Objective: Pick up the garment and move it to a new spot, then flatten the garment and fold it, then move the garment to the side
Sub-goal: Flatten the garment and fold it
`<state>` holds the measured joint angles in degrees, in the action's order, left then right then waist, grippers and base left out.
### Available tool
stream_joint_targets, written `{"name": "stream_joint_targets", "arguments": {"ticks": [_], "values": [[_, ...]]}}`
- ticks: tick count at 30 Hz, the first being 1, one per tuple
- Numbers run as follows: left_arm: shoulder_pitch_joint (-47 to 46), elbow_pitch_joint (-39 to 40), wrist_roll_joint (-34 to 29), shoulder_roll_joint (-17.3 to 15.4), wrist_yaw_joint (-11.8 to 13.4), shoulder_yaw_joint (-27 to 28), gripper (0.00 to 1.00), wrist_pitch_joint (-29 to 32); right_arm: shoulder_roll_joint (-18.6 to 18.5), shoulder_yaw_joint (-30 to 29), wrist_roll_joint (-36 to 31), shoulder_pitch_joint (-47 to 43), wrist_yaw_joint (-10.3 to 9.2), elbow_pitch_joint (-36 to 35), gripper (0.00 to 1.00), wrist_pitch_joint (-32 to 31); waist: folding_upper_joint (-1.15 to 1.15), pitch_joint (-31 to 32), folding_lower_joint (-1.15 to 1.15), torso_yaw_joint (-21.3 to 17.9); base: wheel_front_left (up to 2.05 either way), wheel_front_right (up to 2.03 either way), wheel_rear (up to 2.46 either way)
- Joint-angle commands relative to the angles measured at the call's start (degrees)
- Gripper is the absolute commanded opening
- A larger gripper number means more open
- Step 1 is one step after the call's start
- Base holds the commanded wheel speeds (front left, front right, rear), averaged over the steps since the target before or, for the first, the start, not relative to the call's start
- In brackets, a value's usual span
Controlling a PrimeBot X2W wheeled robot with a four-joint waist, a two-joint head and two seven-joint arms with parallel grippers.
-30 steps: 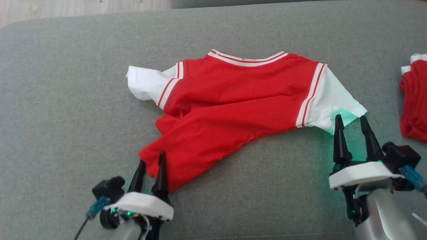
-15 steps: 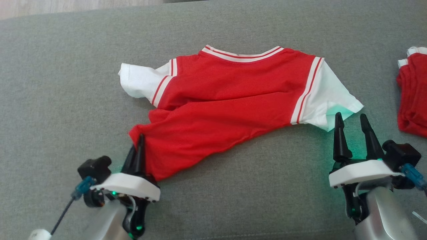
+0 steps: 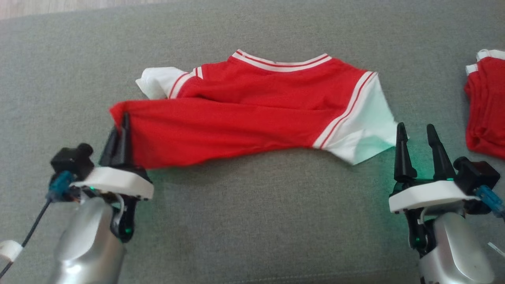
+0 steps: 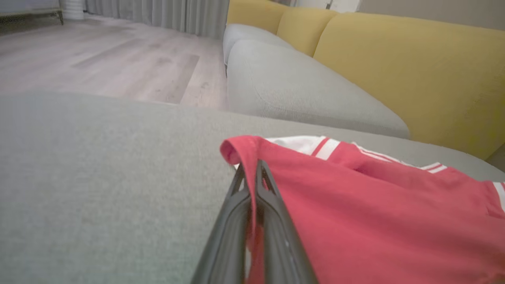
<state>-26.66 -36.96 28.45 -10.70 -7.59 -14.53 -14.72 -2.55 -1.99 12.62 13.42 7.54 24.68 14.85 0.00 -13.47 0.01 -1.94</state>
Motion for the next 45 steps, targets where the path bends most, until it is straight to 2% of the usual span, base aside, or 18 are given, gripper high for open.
{"name": "stream_joint_targets", "arguments": {"ticks": [1, 2, 3, 4, 5, 9, 13, 17, 21, 27, 35, 39, 45], "values": [[-0.92, 1.50, -0.82, -1.59, 0.10, 2.48, 0.00, -0.28, -0.32, 1.31, 0.34, 1.05, -0.05, -1.94, 1.00, 0.15, 0.00, 0.17, -0.01, 0.02, 0.00, 0.00, 0.00], [-0.47, 1.54, -1.86, -1.04, 0.10, 3.50, 0.00, -0.28, -0.32, 1.29, 0.46, 0.92, -0.05, -1.93, 1.00, 0.15, 0.00, 0.33, -0.01, 0.06, 0.00, 0.00, 0.00], [0.17, 1.27, -2.59, -0.35, 0.10, 4.39, 0.21, -0.28, -0.32, 1.28, 0.65, 0.73, -0.05, -1.82, 1.00, 0.15, 0.00, 0.56, -0.01, 0.18, 0.00, 0.00, 0.00], [0.79, 0.76, -3.32, 0.24, 0.10, 5.14, 0.84, -0.28, -0.32, 1.35, 0.80, 0.57, -0.05, -1.67, 1.00, 0.15, 0.00, 0.73, -0.01, 0.28, 0.00, 0.00, 0.00], [1.31, 0.30, -3.99, 0.82, 0.10, 6.01, 1.00, -0.28, -0.32, 1.44, 0.91, 0.43, -0.05, -1.50, 1.00, 0.15, 0.00, 0.92, -0.01, 0.41, 0.00, 0.00, 0.00], [4.10, -0.33, -6.79, 3.07, 0.22, 10.30, 1.00, -0.28, -0.32, 1.94, 1.01, 0.22, -0.05, -1.44, 1.00, 0.15, 0.00, 1.89, -0.01, 0.82, 0.00, 0.00, 0.00], [8.83, 2.44, -11.06, 4.85, 1.76, 14.43, 1.00, -0.28, -0.32, 3.19, -0.30, -0.43, -0.05, -2.58, 1.00, 0.15, 0.00, 3.62, -0.01, 0.94, 0.00, 0.00, 0.00], [14.69, 5.94, -15.81, 6.32, 2.87, 16.09, 1.00, -0.28, -0.32, 5.34, -2.50, -1.93, -0.05, -3.14, 1.00, 0.15, 0.00, 5.82, -0.01, 1.07, 0.00, 0.00, 0.00], [19.51, 7.95, -17.32, 7.37, 2.84, 17.03, 1.00, -0.28, -0.32, 7.27, -3.85, -3.67, -0.05, -2.17, 1.00, 0.15, 0.00, 8.02, -0.01, 1.36, 0.00, 0.00, 0.00], [24.11, 9.36, -16.50, 7.78, 2.71, 15.90, 1.00, -0.28, -0.32, 8.16, -3.82, -5.51, -0.05, -0.34, 1.00, 0.15, 0.00, 9.94, -0.01, 1.78, 0.00, 0.00, 0.00], [24.12, 9.82, -14.44, 7.80, 3.21, 14.15, 1.00, -0.28, -0.32, 8.15, -3.36, -5.74, -0.05, 0.08, 1.00, 0.15, 0.00, 9.31, -0.01, 1.89, 0.00, 0.00, 0.00], [22.90, 9.05, -12.51, 7.81, 2.32, 13.76, 1.00, -0.28, -0.32, 8.14, -3.11, -5.10, -0.05, -0.11, 1.00, 0.15, 0.00, 8.03, -0.01, 1.69, 0.00, 0.00, 0.00], [17.66, 4.95, -5.82, 7.81, 0.35, 11.88, 1.00, -0.28, -0.32, 7.91, -3.52, -3.45, -0.05, -0.02, 1.00, 0.15, 0.00, 4.25, -0.01, 1.21, 0.00, 0.00, 0.00]]}}
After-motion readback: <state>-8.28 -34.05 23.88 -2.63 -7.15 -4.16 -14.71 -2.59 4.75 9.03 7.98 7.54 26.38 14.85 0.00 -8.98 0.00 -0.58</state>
